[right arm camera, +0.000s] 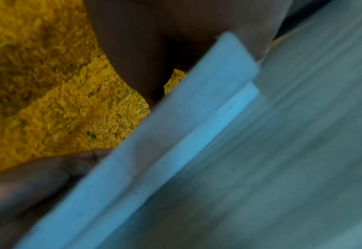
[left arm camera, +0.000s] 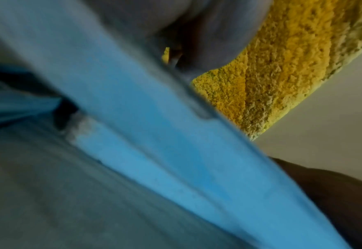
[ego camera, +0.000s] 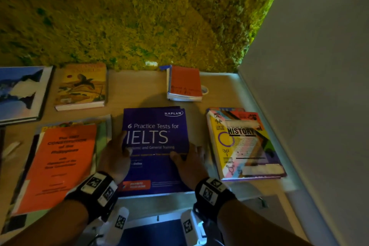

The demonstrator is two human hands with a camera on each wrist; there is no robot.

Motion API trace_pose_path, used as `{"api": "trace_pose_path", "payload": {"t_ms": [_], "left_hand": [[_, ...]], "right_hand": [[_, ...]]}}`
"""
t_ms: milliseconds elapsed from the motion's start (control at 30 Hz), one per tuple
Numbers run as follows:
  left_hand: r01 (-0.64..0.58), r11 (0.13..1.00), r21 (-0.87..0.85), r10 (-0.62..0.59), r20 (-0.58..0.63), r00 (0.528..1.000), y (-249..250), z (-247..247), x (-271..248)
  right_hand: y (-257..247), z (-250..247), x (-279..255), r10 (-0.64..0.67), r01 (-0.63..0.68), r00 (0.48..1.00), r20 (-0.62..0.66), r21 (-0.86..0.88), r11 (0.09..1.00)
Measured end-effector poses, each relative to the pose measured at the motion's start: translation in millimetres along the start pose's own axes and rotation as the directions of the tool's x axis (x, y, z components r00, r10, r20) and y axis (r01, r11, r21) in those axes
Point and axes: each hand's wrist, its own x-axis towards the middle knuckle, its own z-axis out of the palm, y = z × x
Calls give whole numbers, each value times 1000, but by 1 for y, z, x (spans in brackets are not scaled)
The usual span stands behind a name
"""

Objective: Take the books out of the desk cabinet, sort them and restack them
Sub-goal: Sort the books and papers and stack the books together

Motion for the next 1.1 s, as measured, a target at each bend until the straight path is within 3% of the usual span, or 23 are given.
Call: {"api": "trace_pose_path", "payload": {"t_ms": [200,333,400,467,500,600,700,800,867,933,1100], "left_hand": [[5,1000,3,-5,-19,1000,-3,6,16],[-124,989,83,135,-145,980,30,6,3],[-288,958,-5,285,-136,949,65,16,-13],[-404,905,-137,409,11,912,100,42,-25],[-395,889,-233,430,125,894,120,55,-33],[-263,862,-433,435,367,822,153,107,-36],[-100,886,-452,353,519,779,168,142,-29],[52,882,-468,249,558,792,171,156,-23],[209,860,-466,105,563,820,178,148,-33],[349,805,-480,0,588,809,178,147,-39],[465,640,-611,48,636,770,175,143,-46]], "right_hand": [[-7,-15,9,-5,10,996,85,-61,998],[-13,-45,6,-136,136,980,145,11,991],[-9,-76,8,-173,175,983,63,-25,984],[3,-118,13,-192,186,977,-91,-62,981],[13,-139,15,-194,182,966,-174,-84,980],[53,-188,22,-87,27,945,-314,-190,981],[103,-202,28,73,-112,974,-214,-180,977],[119,-201,15,68,-86,989,-135,-127,988],[118,-203,12,98,-114,981,-167,-91,989],[118,-201,12,141,-154,973,-182,-59,986],[116,-204,23,161,-162,972,-173,14,987]]}}
